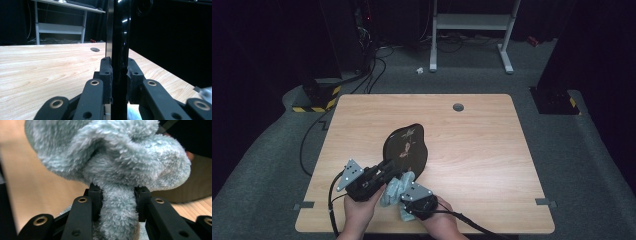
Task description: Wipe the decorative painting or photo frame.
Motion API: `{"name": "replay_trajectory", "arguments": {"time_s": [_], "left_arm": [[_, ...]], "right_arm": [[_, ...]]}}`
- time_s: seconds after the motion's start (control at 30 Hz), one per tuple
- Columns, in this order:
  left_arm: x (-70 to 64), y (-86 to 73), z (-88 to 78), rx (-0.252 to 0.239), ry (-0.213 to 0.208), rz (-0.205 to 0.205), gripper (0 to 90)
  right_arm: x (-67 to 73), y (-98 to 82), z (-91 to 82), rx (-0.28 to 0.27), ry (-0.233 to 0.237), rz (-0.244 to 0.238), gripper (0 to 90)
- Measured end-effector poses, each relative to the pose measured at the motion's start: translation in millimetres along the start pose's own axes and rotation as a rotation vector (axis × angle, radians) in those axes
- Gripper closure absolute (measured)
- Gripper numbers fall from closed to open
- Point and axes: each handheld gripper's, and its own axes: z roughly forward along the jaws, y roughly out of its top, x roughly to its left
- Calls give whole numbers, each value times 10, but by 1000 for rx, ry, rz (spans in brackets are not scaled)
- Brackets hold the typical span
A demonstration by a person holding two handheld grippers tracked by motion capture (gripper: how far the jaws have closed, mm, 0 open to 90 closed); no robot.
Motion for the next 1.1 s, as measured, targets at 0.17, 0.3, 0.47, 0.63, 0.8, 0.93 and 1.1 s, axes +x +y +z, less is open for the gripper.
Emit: {"name": "replay_trajectory", "arguments": {"time_s": [0.17, 0.3, 0.47, 0.63, 0.8, 0.93, 1.1], "left_arm": [[-1, -1, -2, 0, 1, 1, 785], [-2, -2, 1, -2, 1, 3, 784], [3, -2, 1, -1, -2, 2, 783], [7, -7, 2, -6, -4, 0, 782], [10, -6, 4, -6, -8, 0, 780], [10, -1, 9, -1, -10, 3, 775], [-2, -14, 25, 17, 0, 20, 754]], "right_arm": [[-249, -136, 124, 59, -38, 47, 670], [-343, -261, 198, 99, -47, 77, 669], [-363, -296, 203, 91, -46, 82, 668], [-363, -302, 190, 86, -45, 85, 667], [-400, -283, 74, 54, -48, 99, 666], [-472, -261, -51, 22, -70, 123, 663], [-551, -310, -104, 19, -89, 156, 661]]}}
